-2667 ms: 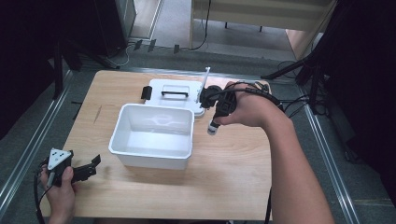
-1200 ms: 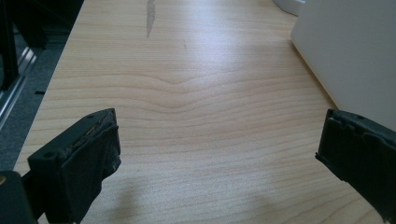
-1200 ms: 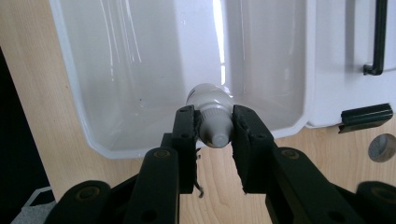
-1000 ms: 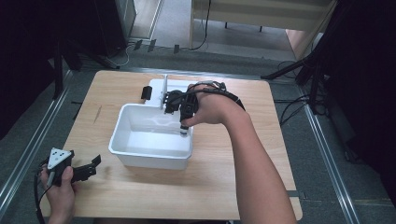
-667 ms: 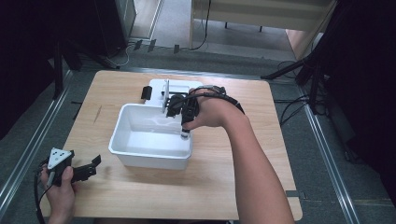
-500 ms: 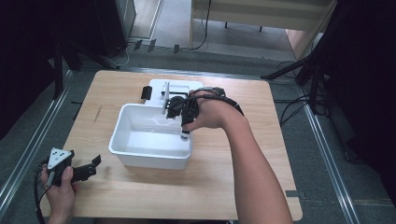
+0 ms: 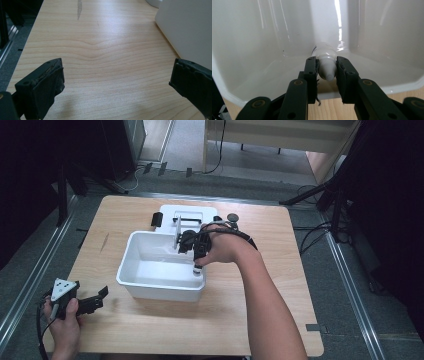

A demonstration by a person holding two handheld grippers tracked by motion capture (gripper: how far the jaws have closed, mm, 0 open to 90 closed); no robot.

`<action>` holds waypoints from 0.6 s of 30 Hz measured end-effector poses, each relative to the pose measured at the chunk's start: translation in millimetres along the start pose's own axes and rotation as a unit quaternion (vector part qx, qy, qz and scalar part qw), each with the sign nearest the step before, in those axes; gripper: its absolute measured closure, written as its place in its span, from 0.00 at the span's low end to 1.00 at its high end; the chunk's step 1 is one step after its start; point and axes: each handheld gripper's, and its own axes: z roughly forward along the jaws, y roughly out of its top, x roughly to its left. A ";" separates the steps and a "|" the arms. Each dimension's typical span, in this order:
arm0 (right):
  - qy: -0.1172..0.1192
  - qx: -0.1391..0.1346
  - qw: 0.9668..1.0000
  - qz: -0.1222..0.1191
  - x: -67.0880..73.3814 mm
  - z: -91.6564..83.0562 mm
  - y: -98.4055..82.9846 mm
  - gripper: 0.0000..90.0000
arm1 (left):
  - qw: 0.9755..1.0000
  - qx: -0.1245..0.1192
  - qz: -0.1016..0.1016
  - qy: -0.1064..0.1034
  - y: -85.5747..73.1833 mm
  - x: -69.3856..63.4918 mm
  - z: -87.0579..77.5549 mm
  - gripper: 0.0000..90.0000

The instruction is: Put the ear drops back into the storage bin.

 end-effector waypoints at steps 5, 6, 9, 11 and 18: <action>0.004 0.007 1.000 0.002 1.2 6.9 1.2 0.79 | 1.000 0.000 0.000 0.000 0.0 0.1 0.0 0.00; 0.004 0.007 1.000 0.002 1.2 6.9 1.2 0.79 | 1.000 0.000 0.000 -0.001 0.0 0.1 0.0 0.00; 0.002 0.008 1.000 -0.004 1.5 11.2 1.5 0.79 | 1.000 -0.001 -0.001 -0.001 0.0 0.1 0.1 0.00; 0.000 0.012 1.000 -0.007 2.1 14.9 2.2 0.79 | 1.000 0.000 0.000 -0.001 0.0 0.1 0.1 0.00; -0.014 0.024 0.999 -0.017 2.8 28.2 4.2 0.79 | 1.000 0.000 0.000 -0.002 0.0 0.0 0.1 0.00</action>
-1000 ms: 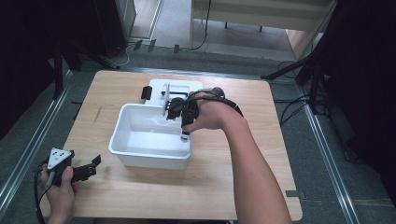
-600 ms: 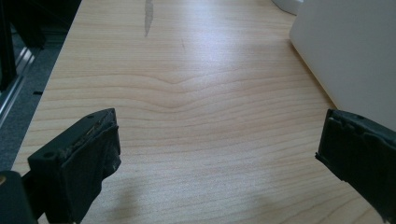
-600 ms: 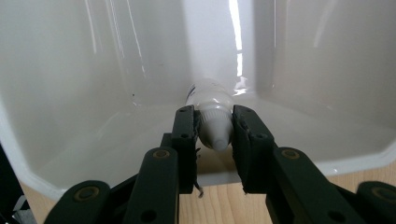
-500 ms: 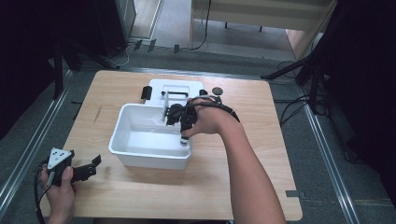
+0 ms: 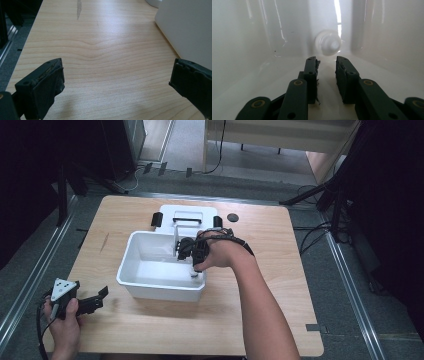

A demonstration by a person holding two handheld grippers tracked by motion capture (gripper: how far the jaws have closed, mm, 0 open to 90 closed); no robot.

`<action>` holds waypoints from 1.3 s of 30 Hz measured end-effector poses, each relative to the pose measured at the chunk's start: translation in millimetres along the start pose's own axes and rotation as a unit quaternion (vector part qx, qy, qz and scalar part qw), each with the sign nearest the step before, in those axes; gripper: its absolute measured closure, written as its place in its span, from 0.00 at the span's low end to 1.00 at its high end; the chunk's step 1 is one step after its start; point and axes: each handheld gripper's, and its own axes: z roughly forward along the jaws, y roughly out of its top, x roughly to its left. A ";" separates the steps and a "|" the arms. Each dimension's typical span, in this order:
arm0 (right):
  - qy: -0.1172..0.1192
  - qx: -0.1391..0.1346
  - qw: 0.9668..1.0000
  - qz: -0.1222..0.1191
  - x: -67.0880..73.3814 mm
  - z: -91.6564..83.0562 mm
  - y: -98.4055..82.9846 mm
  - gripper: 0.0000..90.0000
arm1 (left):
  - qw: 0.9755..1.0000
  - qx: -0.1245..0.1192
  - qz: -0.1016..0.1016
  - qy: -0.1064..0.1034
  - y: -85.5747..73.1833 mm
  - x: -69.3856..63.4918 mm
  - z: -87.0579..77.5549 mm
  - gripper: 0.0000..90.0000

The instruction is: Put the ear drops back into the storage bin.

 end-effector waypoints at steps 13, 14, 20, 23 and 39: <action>0.001 -0.002 1.000 0.006 0.7 1.9 -0.4 0.77 | 1.000 0.001 0.001 -0.001 0.0 0.1 -0.1 0.00; -0.001 -0.006 1.000 0.005 0.4 1.8 -0.9 0.76 | 1.000 0.001 0.001 -0.001 0.0 0.2 -0.1 0.00; -0.014 -0.026 0.999 0.022 -0.8 -5.9 -4.2 0.59 | 1.000 0.000 0.000 -0.001 0.0 0.0 0.1 0.00; -0.027 -0.036 0.999 0.029 -0.1 -13.1 -5.7 0.44 | 1.000 0.001 0.001 0.000 0.1 0.2 0.1 0.00; -0.079 -0.075 0.992 0.064 10.1 -62.5 -27.5 0.00 | 1.000 0.002 0.003 0.000 0.2 -0.2 0.0 0.00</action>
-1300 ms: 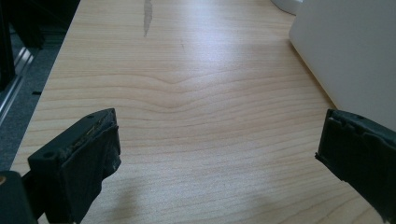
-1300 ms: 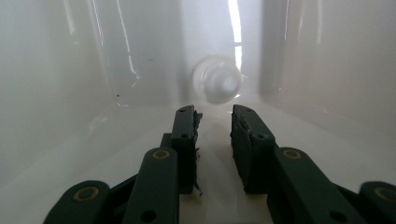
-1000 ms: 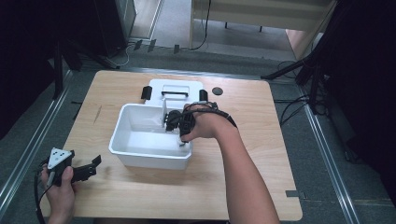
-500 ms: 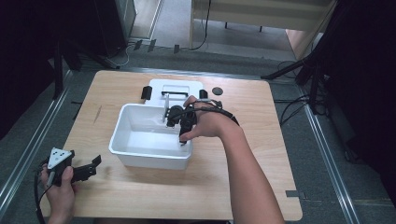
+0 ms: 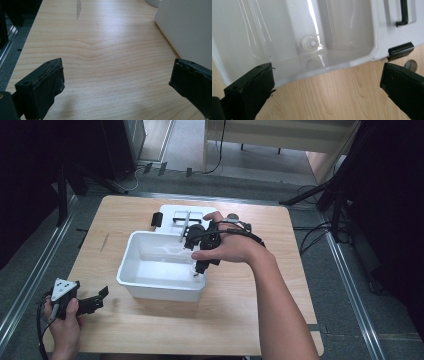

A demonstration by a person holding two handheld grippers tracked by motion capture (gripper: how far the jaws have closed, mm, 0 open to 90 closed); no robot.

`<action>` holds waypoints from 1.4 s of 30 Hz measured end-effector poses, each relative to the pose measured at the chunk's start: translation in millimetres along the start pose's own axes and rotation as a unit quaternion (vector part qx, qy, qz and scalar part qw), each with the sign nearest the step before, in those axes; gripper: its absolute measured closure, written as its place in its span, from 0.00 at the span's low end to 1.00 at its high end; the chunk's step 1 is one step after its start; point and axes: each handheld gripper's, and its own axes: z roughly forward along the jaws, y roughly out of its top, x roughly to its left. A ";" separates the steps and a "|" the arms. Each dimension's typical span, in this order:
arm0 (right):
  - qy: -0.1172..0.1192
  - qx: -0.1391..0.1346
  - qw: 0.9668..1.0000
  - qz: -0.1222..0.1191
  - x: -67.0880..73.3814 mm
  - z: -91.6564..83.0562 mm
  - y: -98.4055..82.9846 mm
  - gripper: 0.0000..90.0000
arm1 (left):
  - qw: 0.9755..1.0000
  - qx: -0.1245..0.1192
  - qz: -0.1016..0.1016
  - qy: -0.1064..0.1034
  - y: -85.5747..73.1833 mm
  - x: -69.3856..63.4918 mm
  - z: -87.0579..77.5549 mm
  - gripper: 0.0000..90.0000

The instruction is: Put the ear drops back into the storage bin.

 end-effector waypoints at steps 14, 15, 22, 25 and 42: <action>-0.018 0.017 0.999 0.037 -8.8 -4.8 -53.3 0.00 | 1.000 0.000 0.003 0.002 -0.1 -0.8 0.1 0.00; -0.018 0.017 0.999 0.037 -8.8 -4.8 -53.3 0.00 | 1.000 0.000 0.003 0.002 0.0 -0.8 0.0 0.00; -0.019 0.024 0.998 0.059 -8.1 0.1 -81.7 0.00 | 1.000 0.000 0.002 0.001 -0.1 -1.0 -0.1 0.00; -0.018 0.023 0.997 0.068 -7.8 3.6 -91.3 0.00 | 1.000 0.000 0.004 0.001 -0.2 -0.9 -0.2 0.00; -0.015 -0.015 0.990 0.138 3.7 29.1 -160.6 0.00 | 1.000 0.000 0.006 -0.001 -0.4 -1.5 -0.3 0.00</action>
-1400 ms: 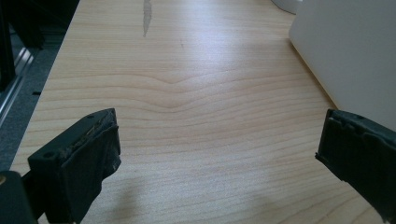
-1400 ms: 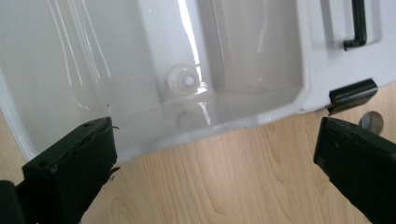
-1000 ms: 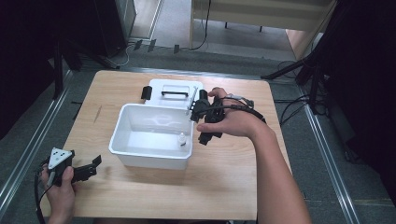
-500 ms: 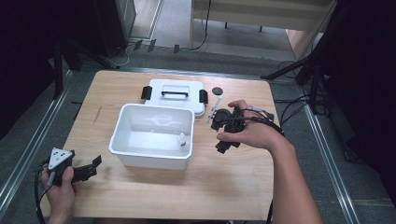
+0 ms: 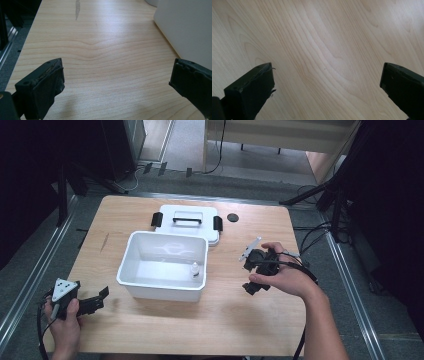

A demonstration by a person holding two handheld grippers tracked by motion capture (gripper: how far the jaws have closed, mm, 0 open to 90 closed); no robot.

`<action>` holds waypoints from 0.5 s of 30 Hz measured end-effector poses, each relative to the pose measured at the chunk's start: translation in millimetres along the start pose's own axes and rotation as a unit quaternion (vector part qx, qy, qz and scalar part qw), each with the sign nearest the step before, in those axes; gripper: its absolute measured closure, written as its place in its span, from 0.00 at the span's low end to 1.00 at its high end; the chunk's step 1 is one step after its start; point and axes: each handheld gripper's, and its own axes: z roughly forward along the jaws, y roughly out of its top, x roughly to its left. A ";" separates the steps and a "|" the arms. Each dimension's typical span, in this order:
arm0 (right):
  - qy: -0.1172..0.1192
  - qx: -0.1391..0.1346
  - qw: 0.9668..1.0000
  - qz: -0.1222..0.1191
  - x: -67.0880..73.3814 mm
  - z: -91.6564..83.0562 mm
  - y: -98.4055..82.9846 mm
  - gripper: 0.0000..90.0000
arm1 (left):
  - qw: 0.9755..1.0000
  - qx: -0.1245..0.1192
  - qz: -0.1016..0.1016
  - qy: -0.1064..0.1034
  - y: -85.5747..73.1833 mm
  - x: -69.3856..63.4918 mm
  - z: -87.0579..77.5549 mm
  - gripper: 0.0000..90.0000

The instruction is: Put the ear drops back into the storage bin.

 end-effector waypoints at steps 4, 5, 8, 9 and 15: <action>-0.014 -0.017 1.000 0.021 0.9 8.0 -22.1 0.00 | 1.000 -0.001 0.002 0.000 -0.1 -0.2 0.0 0.00; -0.014 -0.017 1.000 0.021 0.9 8.0 -22.1 0.00 | 1.000 -0.001 0.002 0.001 -0.1 -0.2 0.0 0.00; -0.013 -0.050 0.997 0.056 0.9 14.3 -40.9 0.00 | 1.000 -0.001 0.004 0.001 -0.1 -0.4 -0.2 0.00; -0.013 -0.050 0.997 0.056 0.9 14.3 -40.9 0.00 | 1.000 -0.001 0.004 0.001 -0.1 -0.6 -0.3 0.00; -0.010 -0.088 0.992 0.087 1.8 25.9 -69.4 0.00 | 1.000 -0.004 0.004 0.003 -0.5 -0.9 -0.9 0.00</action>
